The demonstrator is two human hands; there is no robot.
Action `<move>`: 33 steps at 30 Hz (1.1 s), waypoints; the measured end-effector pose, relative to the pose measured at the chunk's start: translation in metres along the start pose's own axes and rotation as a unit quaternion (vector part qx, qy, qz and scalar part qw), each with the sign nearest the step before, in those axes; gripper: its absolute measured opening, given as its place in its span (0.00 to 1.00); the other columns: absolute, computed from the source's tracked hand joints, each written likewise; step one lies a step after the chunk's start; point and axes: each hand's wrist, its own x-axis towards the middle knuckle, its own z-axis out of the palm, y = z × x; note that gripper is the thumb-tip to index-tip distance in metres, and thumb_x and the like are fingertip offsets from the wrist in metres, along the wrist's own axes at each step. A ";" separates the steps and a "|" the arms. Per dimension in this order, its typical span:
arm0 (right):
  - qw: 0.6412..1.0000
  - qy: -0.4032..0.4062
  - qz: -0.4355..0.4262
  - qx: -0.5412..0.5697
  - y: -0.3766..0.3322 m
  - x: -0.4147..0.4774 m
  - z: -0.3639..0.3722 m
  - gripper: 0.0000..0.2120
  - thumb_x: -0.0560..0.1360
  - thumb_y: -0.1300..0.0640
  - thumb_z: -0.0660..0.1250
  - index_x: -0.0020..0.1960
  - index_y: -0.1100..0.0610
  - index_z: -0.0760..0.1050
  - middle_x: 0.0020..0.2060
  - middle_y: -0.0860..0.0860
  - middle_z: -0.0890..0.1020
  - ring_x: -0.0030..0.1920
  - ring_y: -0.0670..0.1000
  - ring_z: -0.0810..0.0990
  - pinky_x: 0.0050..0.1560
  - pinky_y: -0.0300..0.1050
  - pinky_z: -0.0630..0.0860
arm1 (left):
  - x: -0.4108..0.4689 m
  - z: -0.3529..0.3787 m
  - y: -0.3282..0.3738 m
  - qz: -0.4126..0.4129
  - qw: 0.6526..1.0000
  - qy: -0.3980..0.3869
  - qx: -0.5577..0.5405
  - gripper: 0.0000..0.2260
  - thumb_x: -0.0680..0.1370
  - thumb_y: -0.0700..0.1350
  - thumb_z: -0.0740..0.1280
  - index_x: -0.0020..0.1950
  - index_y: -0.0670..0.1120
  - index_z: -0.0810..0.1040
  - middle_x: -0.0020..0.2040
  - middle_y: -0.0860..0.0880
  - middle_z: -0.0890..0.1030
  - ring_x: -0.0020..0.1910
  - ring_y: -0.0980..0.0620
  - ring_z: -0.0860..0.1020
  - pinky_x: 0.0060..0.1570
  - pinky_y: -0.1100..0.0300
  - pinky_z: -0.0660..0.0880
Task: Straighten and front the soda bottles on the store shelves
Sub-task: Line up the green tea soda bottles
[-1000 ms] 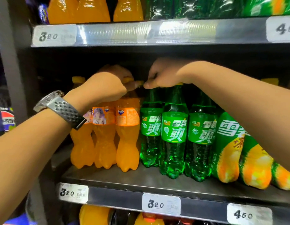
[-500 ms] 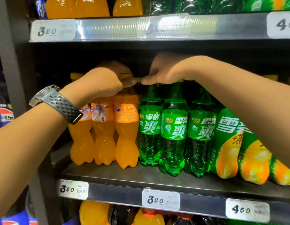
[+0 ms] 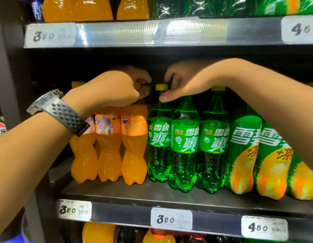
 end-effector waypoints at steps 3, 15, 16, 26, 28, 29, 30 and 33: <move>0.999 -0.024 0.011 -0.038 0.005 -0.015 -0.004 0.39 0.56 0.22 0.64 0.57 0.47 0.71 0.43 0.40 0.76 0.42 0.42 0.75 0.41 0.43 0.71 | 0.008 -0.001 0.019 0.017 1.000 0.001 -0.022 0.19 0.77 0.59 0.65 0.64 0.52 0.74 0.59 0.50 0.80 0.53 0.48 0.77 0.47 0.60 0.70; 0.997 -0.023 -0.002 -0.076 0.008 -0.019 0.010 0.28 0.61 0.27 0.68 0.51 0.45 0.70 0.39 0.41 0.71 0.37 0.42 0.71 0.32 0.41 0.63 | 0.031 0.007 0.045 0.003 0.996 -0.081 0.036 0.14 0.78 0.56 0.63 0.55 0.47 0.79 0.50 0.45 0.80 0.46 0.44 0.76 0.47 0.54 0.75; 0.997 -0.024 0.002 -0.073 0.008 -0.019 0.010 0.28 0.61 0.27 0.67 0.51 0.44 0.69 0.39 0.41 0.71 0.38 0.42 0.71 0.32 0.42 0.63 | 0.029 0.006 0.043 0.007 0.996 -0.081 0.027 0.14 0.79 0.55 0.63 0.56 0.48 0.79 0.51 0.45 0.80 0.46 0.44 0.76 0.48 0.54 0.75; 0.997 -0.018 -0.003 -0.070 0.011 -0.018 0.013 0.27 0.63 0.29 0.68 0.51 0.45 0.66 0.39 0.43 0.71 0.37 0.42 0.70 0.32 0.42 0.63 | 0.022 0.005 0.050 0.005 0.997 -0.071 0.024 0.12 0.81 0.54 0.59 0.55 0.50 0.78 0.48 0.45 0.79 0.45 0.44 0.77 0.45 0.54 0.74; 0.997 -0.028 -0.004 -0.072 0.010 -0.019 0.012 0.27 0.63 0.29 0.68 0.51 0.45 0.67 0.39 0.43 0.71 0.37 0.42 0.71 0.32 0.41 0.63 | 0.021 0.006 0.049 0.000 0.998 -0.066 0.026 0.12 0.81 0.55 0.59 0.54 0.50 0.77 0.46 0.46 0.79 0.43 0.45 0.76 0.43 0.55 0.72; 0.997 -0.034 -0.003 -0.073 0.010 -0.019 0.011 0.27 0.63 0.29 0.68 0.51 0.45 0.67 0.39 0.43 0.72 0.37 0.42 0.71 0.32 0.41 0.63 | 0.020 0.007 0.049 -0.001 0.998 -0.060 0.026 0.12 0.81 0.55 0.59 0.52 0.50 0.77 0.44 0.46 0.78 0.42 0.45 0.75 0.41 0.55 0.71; 0.997 -0.039 -0.002 -0.073 0.010 -0.019 0.011 0.27 0.63 0.29 0.68 0.51 0.46 0.68 0.40 0.43 0.72 0.37 0.42 0.72 0.32 0.41 0.64 | 0.020 0.007 0.049 -0.001 0.998 -0.055 0.028 0.12 0.81 0.56 0.59 0.51 0.50 0.76 0.43 0.46 0.77 0.41 0.45 0.75 0.41 0.55 0.70; 0.997 -0.044 -0.002 -0.070 0.010 -0.018 0.011 0.26 0.62 0.29 0.68 0.49 0.45 0.68 0.42 0.44 0.74 0.38 0.43 0.73 0.33 0.41 0.65 | 0.019 0.008 0.048 -0.003 0.998 -0.049 0.043 0.11 0.81 0.56 0.58 0.49 0.50 0.74 0.43 0.46 0.76 0.41 0.45 0.74 0.40 0.55 0.68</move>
